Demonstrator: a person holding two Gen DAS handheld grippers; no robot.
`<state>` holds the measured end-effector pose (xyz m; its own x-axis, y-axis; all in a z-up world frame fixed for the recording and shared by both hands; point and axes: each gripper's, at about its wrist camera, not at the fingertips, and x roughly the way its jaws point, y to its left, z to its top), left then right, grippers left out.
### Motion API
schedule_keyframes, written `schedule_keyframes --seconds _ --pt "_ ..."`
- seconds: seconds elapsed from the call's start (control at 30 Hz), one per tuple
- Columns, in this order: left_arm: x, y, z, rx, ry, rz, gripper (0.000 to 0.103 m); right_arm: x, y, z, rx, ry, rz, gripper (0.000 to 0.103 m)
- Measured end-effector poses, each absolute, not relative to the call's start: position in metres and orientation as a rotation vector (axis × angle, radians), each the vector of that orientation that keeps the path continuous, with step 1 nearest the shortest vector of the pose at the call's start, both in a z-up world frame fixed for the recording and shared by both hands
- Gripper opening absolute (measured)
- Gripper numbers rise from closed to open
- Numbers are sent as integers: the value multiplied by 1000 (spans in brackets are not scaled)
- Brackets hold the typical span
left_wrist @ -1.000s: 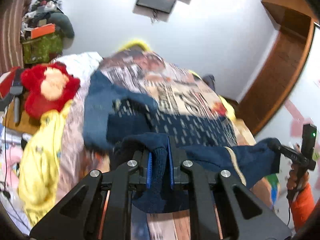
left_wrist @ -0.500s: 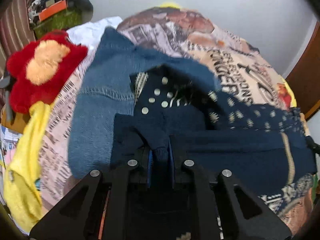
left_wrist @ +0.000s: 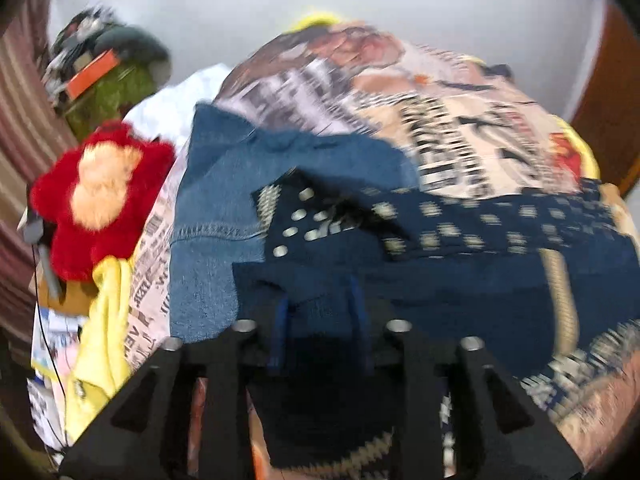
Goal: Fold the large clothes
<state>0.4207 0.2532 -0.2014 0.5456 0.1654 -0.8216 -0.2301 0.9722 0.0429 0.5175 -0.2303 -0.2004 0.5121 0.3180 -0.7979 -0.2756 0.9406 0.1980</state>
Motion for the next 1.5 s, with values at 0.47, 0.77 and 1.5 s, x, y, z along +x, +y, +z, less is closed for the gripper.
schedule_keyframes --seconds 0.47,0.77,1.5 --pt "356 199 -178 39 914 157 84 429 -113 -199 -94 965 684 8" --pt "367 190 -257 113 996 229 84 443 -68 -239 -143 1026 688 8" --pt "515 258 -153 86 828 382 84 590 -34 -176 -10 890 630 8"
